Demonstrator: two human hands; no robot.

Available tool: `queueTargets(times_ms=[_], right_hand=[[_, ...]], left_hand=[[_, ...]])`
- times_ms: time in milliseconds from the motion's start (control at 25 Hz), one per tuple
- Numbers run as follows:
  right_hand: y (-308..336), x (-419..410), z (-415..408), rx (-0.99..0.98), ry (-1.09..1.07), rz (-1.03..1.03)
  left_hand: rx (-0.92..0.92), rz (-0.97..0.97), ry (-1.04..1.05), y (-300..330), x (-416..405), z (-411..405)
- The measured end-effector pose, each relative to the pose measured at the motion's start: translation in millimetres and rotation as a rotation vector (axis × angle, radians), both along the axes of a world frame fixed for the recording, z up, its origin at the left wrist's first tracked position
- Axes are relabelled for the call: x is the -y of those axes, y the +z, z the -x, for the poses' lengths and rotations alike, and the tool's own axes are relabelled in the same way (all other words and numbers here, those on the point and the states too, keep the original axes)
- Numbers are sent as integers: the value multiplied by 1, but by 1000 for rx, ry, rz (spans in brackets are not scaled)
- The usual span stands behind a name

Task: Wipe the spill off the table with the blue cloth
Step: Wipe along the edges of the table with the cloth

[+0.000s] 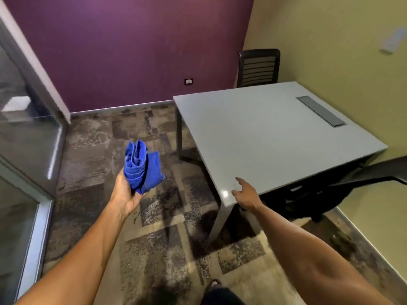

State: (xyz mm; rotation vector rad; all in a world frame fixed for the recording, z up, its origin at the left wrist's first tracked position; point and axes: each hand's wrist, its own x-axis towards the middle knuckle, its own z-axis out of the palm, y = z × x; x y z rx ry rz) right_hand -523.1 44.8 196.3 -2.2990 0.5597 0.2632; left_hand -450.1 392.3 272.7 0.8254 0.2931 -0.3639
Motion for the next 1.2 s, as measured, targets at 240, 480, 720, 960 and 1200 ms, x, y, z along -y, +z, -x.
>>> queueTargets(times_ms=[240, 480, 720, 960, 1200], right_hand=[[-22, 21, -20, -48, -95, 34], [-46, 26, -43, -132, -120, 13], [-65, 21, -63, -268, -32, 98], [-105, 2, -79, -345, -237, 351], [-141, 1, -86, -239, -322, 382]], left_hand=[[7, 90, -106, -14, 26, -48], [33, 13, -335, -42, 45, -93], [28, -62, -447, -79, 52, -127], [-62, -110, -553, -131, 52, -169], [-60, -209, -433, -184, 79, -200]])
